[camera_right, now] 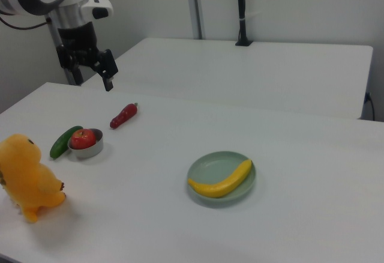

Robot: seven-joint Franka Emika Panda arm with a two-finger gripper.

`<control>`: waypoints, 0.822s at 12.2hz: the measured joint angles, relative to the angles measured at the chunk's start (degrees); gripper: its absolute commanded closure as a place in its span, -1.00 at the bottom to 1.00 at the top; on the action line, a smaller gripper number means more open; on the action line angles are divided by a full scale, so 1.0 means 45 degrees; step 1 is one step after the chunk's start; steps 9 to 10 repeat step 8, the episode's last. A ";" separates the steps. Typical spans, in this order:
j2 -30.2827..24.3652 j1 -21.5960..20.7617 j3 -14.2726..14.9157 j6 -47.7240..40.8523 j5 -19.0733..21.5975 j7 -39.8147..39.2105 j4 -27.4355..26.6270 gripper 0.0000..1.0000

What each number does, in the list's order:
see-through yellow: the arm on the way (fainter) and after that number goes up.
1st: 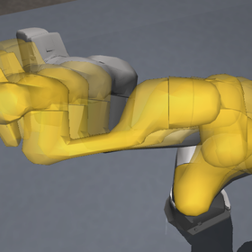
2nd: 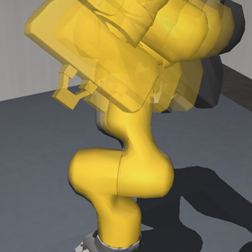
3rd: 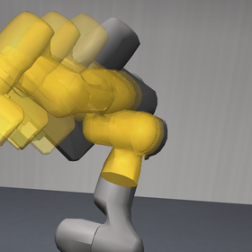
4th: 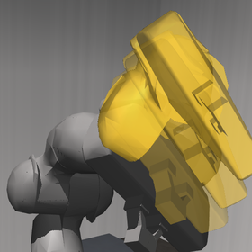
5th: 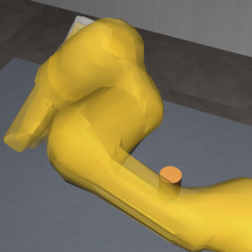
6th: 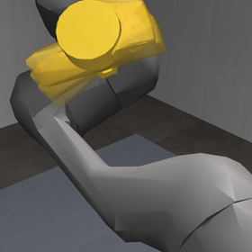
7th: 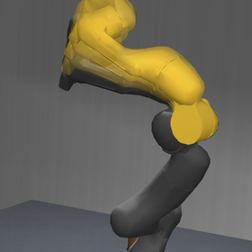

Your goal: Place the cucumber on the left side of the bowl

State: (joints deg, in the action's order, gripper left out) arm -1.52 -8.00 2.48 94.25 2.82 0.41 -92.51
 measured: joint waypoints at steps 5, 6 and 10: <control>0.0060 -0.0001 0.0109 0.0013 -0.0001 -0.0343 0.0001 -1.00; 0.0060 -0.0001 0.0110 0.0013 -0.0001 -0.0354 0.0001 -1.00; 0.0060 -0.0001 0.0110 0.0013 -0.0001 -0.0365 0.0000 -1.00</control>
